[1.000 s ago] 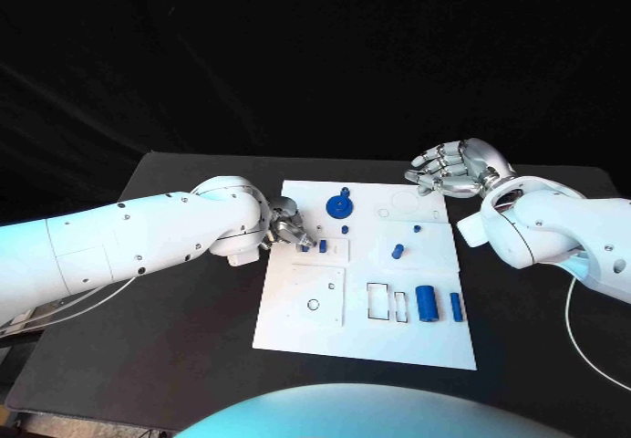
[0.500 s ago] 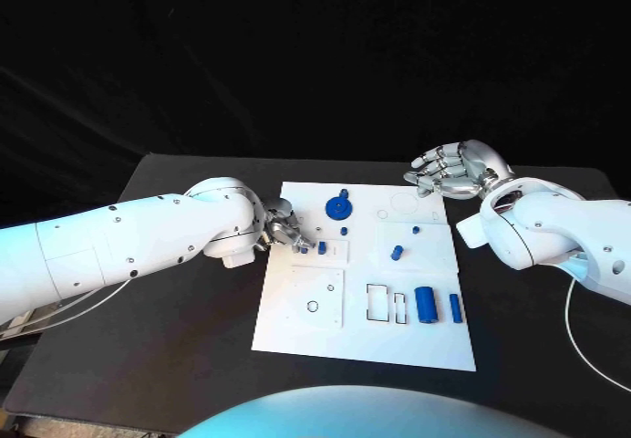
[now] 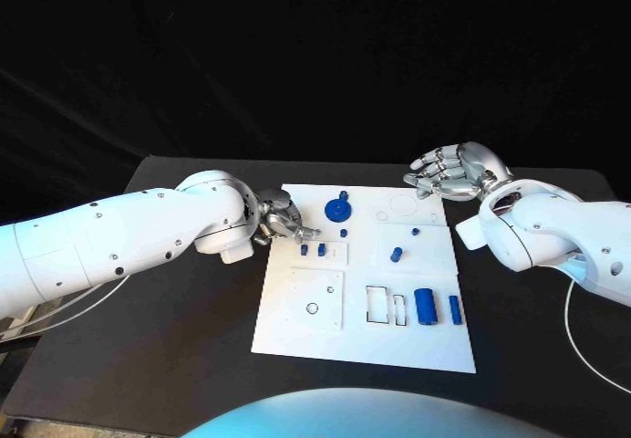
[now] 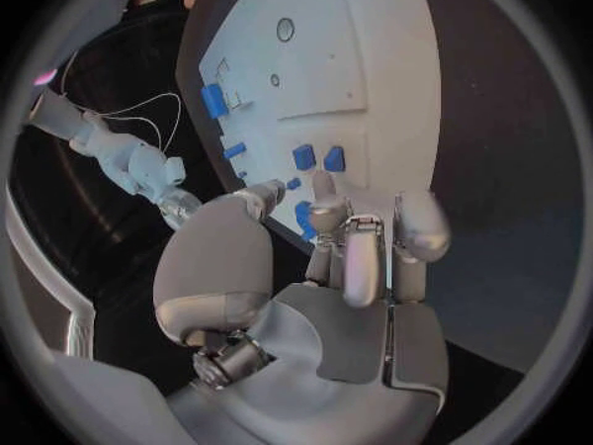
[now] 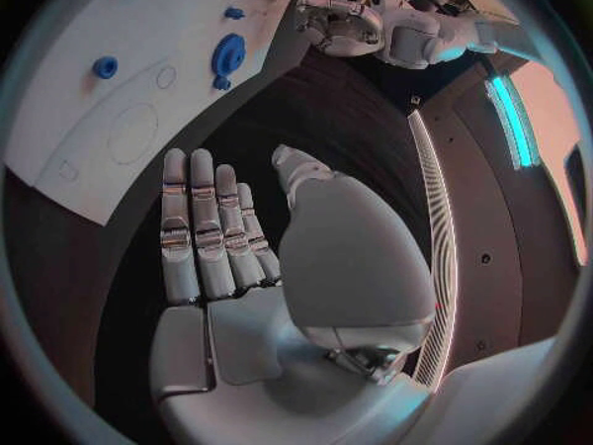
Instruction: Assemble the parts on the task board
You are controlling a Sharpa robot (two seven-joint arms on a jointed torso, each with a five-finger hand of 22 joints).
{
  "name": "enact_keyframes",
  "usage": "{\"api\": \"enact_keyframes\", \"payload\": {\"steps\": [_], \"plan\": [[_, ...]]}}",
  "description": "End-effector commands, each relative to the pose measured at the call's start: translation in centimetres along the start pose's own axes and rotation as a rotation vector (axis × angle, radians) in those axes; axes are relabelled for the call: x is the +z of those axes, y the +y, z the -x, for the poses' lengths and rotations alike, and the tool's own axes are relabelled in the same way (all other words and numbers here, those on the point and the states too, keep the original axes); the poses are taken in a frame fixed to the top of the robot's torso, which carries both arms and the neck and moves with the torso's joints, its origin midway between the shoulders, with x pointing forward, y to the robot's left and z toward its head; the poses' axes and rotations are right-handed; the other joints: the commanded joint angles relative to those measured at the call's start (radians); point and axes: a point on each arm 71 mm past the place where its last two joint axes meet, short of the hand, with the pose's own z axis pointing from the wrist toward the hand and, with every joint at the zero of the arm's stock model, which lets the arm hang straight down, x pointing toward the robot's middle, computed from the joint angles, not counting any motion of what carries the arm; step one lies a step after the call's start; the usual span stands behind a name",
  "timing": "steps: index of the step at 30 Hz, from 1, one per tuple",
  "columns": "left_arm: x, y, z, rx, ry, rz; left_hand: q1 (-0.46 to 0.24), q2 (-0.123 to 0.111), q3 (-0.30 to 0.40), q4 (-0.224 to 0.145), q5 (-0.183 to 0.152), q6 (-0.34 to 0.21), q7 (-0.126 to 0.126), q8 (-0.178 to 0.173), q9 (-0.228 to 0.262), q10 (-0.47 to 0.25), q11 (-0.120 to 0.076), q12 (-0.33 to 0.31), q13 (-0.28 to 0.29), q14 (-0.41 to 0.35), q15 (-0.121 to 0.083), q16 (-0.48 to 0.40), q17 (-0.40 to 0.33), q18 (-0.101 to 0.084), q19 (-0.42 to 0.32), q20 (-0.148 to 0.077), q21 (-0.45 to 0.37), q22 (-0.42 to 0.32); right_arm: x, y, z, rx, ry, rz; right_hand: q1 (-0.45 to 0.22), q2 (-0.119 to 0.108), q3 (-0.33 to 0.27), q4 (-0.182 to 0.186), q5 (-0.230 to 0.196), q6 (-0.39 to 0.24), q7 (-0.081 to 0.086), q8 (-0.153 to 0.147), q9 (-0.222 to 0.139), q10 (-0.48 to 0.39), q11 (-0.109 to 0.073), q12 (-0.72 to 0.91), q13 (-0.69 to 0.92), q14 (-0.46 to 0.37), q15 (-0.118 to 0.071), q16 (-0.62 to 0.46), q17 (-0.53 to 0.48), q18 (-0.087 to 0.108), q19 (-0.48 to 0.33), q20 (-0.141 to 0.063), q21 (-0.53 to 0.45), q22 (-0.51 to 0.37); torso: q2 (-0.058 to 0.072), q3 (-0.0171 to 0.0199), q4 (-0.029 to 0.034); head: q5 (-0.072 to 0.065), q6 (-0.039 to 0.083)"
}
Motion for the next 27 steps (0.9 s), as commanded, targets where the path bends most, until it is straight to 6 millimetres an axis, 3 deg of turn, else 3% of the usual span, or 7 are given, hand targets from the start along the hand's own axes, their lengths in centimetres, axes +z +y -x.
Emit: {"api": "enact_keyframes", "payload": {"steps": [1,4,5,6,9,16,27], "plan": [[-0.2,-0.8,0.5,-0.093,-0.057,-0.101,-0.002,0.003,-0.014,0.001,-0.004,-0.015,0.002,-0.006,-0.001,-0.021,0.002,-0.017,-0.029,0.061,0.005,-0.008,0.084,0.0,-0.016,0.002,-0.013,-0.021,0.0,0.1,-0.1,-0.001,0.008,0.013,-0.007,0.006,-0.006,-0.001,-0.001,-0.007,0.027,0.005,-0.001,0.0,0.005,0.0,-0.001,0.003,0.002,-0.003,-0.001,0.012,0.001,0.003,-0.004,-0.001,0.0,0.001,-0.0006,-0.002,0.004],[-0.4,-1.4,1.0,-0.108,-0.124,-0.18,0.07,0.007,-0.044,-0.003,0.012,-0.117,0.047,-0.025,-0.005,-0.218,0.044,-0.166,-0.261,0.002,0.042,-0.064,-0.034,0.038,-0.159,0.03,-0.146,-0.23,0.0,0.0,-0.1,-0.001,0.007,0.012,-0.007,0.006,-0.006,-0.001,-0.001,-0.007,0.027,0.005,-0.001,0.0,0.005,0.0,-0.001,0.003,0.002,-0.003,-0.001,0.012,0.001,0.003,-0.004,-0.001,0.001,0.0009,-0.0005,-0.006,0.008],[-0.4,-1.6,1.2,-0.105,-0.146,-0.211,0.146,0.004,-0.036,-0.022,0.017,-0.18,0.075,-0.044,-0.014,-0.289,0.071,-0.194,-0.275,-0.1,0.066,-0.158,-0.225,0.068,-0.295,0.046,-0.273,-0.411,0.0,0.0,0.0,-0.001,0.007,0.012,-0.007,0.006,-0.006,-0.001,-0.001,-0.007,0.027,0.005,-0.001,0.0,0.005,0.0,-0.001,0.003,0.002,-0.003,-0.001,0.012,0.001,0.003,-0.004,-0.001,0.001,0.0006,-0.0001,-0.009,0.009],[-0.5,-2.0,1.4,-0.097,-0.172,-0.257,0.205,-0.006,-0.04,-0.019,0.014,-0.214,0.101,-0.049,-0.022,-0.34,0.098,-0.21,-0.289,-0.172,0.091,-0.211,-0.316,0.067,-0.326,0.067,-0.314,-0.431,0.0,0.0,0.0,0.0,0.007,0.013,-0.007,0.006,-0.006,-0.001,-0.001,-0.007,0.027,0.005,-0.001,0.0,0.005,0.0,-0.001,0.003,0.002,-0.003,-0.001,0.012,0.001,0.003,-0.004,-0.001,0.0,0.0009,0.0004,-0.009,0.01],[-0.6,-3.2,1.8,-0.043,-0.249,-0.398,0.366,-0.009,0.001,-0.058,0.012,-0.266,0.14,-0.078,-0.058,-0.442,0.13,-0.273,-0.351,-0.396,0.129,-0.353,-0.577,0.069,-0.384,0.107,-0.39,-0.47,0.0,0.0,0.0,0.001,0.008,0.015,-0.008,0.006,-0.007,-0.001,-0.001,-0.007,0.028,0.005,-0.002,-0.001,0.006,0.0,-0.003,0.004,0.002,-0.004,-0.002,0.012,0.002,0.003,-0.005,-0.002,0.0,0.0007,0.0013,-0.014,0.013],[-0.2,-5.8,1.3,0.198,-0.35,-0.65,0.475,-0.045,0.11,-0.142,0.008,-0.207,0.131,-0.244,-0.203,-0.438,0.135,-0.493,-0.564,-0.49,0.132,-0.365,-0.657,0.074,-0.428,0.118,-0.405,-0.467,0.0,0.1,-0.1,0.004,0.011,0.023,-0.008,0.007,-0.007,-0.001,0.0,-0.007,0.028,0.005,-0.002,-0.001,0.006,0.0,-0.003,0.004,0.002,-0.005,-0.002,0.012,0.002,0.003,-0.005,-0.003,0.003,-0.0003,-0.0007,-0.02,0.019],[2.3,-6.9,-0.2,0.489,-0.309,-0.624,0.429,-0.064,0.08,-0.151,0.006,-0.167,0.129,-0.284,-0.237,-0.45,0.152,-0.576,-0.638,-0.483,0.146,-0.349,-0.691,0.074,-0.432,0.131,-0.407,-0.465,0.0,0.2,-0.3,0.005,0.014,0.023,-0.008,0.007,-0.007,-0.001,0.0,-0.007,0.028,0.005,-0.002,-0.001,0.006,0.0,-0.003,0.004,0.002,-0.005,-0.002,0.012,0.002,0.003,-0.005,-0.003,0.005,0.0007,-0.0009,-0.022,0.022]]}}
